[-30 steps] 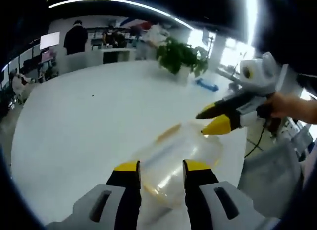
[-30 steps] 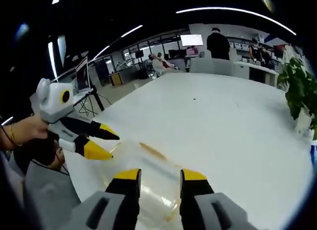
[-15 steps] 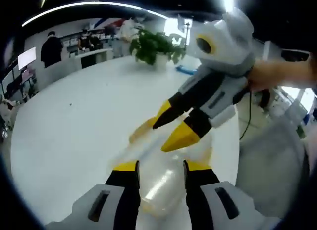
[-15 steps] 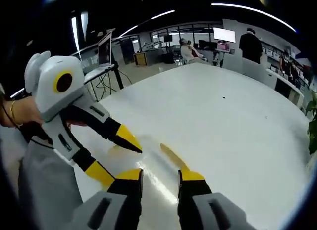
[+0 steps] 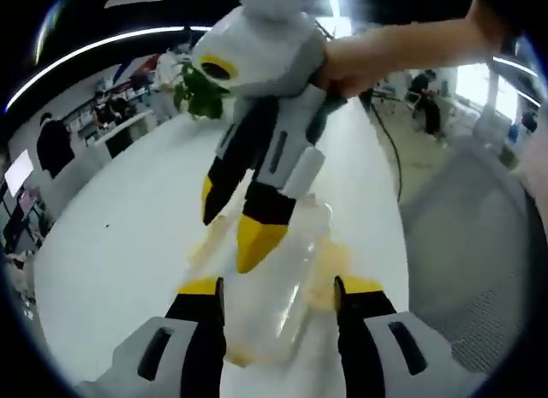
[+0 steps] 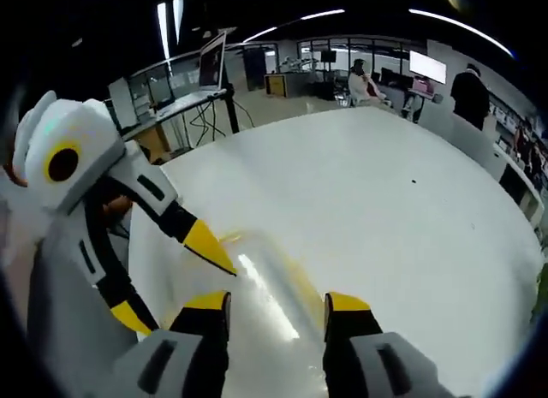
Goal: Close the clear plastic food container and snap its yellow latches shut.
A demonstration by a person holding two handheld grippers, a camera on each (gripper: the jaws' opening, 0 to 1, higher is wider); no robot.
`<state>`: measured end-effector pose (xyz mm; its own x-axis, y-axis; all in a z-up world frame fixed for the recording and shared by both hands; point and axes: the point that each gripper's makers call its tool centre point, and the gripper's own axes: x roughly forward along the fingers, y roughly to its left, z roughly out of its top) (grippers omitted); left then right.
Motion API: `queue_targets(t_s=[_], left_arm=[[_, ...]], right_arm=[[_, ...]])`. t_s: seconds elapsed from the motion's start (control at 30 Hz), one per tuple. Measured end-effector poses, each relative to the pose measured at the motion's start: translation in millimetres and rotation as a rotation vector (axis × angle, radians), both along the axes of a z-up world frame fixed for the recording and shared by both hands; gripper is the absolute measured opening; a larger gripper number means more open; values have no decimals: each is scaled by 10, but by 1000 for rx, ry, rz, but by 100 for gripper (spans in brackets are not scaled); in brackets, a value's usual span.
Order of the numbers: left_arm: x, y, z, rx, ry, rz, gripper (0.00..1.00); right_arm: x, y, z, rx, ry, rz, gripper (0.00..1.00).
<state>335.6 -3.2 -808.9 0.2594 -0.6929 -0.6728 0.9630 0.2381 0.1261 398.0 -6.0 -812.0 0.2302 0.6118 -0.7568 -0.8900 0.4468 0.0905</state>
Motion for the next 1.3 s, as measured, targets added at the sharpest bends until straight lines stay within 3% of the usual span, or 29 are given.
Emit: queue_targets(t_s=[0.07, 0.23, 0.43, 0.63, 0.67, 0.83, 1.03, 1.17, 1.3], left_arm=[[-6, 0, -61, 27, -14, 2, 51], [85, -49, -57, 44, -99, 34, 47], [98, -84, -75, 49, -113, 41, 48], [112, -84, -84, 53, -87, 58, 47], [114, -93, -85, 64, -81, 62, 47], [115, -85, -95, 88, -66, 68, 46], [113, -86, -104, 95, -69, 71, 46], [107, -89, -111, 101, -78, 74, 46], [97, -96, -126, 98, -106, 81, 46]], right_arm=[[-29, -6, -24, -46, 11, 96, 40], [-53, 63, -34, -94, 87, 226, 39], [-27, 83, -59, -141, 141, 276, 39], [-36, 76, -110, -211, 259, 301, 39], [-28, 87, -115, -227, 252, 333, 38], [-35, 85, -120, -282, 275, 336, 38], [-33, 78, -133, -286, 293, 350, 38], [-20, 80, -154, -284, 334, 371, 38], [-42, 90, -157, -338, 352, 407, 38]])
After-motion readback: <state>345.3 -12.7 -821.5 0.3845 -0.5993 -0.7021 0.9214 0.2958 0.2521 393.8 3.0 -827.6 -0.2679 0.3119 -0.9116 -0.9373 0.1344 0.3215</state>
